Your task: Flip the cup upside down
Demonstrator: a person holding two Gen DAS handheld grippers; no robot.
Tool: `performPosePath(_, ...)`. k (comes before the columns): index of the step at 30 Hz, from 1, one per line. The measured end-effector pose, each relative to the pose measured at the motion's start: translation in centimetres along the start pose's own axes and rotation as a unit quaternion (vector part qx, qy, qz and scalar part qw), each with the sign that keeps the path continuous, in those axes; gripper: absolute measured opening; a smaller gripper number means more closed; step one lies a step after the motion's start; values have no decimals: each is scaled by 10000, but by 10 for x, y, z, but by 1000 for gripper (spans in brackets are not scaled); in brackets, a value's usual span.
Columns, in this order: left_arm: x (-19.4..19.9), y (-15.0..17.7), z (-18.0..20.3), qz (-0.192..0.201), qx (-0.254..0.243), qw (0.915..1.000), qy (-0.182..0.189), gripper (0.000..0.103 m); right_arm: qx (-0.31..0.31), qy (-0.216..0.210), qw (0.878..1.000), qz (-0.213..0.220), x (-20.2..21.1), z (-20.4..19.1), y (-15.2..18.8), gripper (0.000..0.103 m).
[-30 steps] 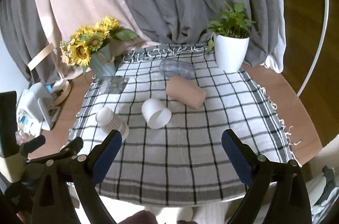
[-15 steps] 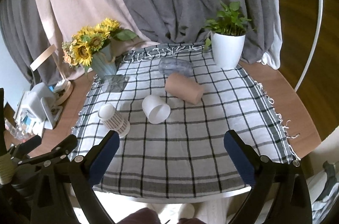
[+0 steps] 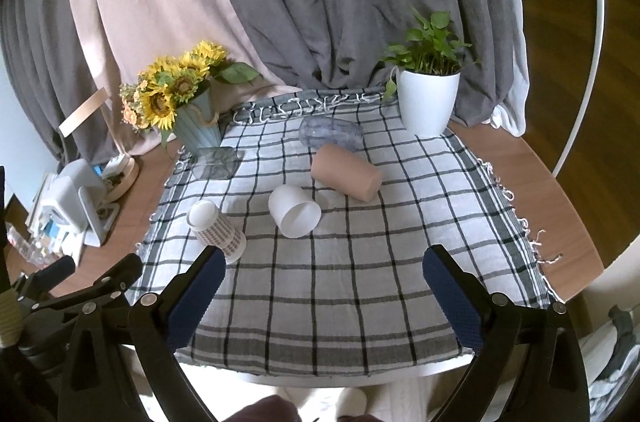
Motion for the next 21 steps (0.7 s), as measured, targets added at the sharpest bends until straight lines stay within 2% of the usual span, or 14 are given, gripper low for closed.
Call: performPosePath(21, 0, 3, -3, -12, 45, 10000, -54, 103, 39, -18, 10000, 0, 1, -7, 2, 100)
Point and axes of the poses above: each gripper's, at about its wrist camera, not at the fingertips, and x roughly against the way its jaws point, z to its right, y to its underside, the point moved 7 cm from there along -x, roughly the way its jaws point, and after that the axes turned 8 degrees about -x, right-handed, at the moved point
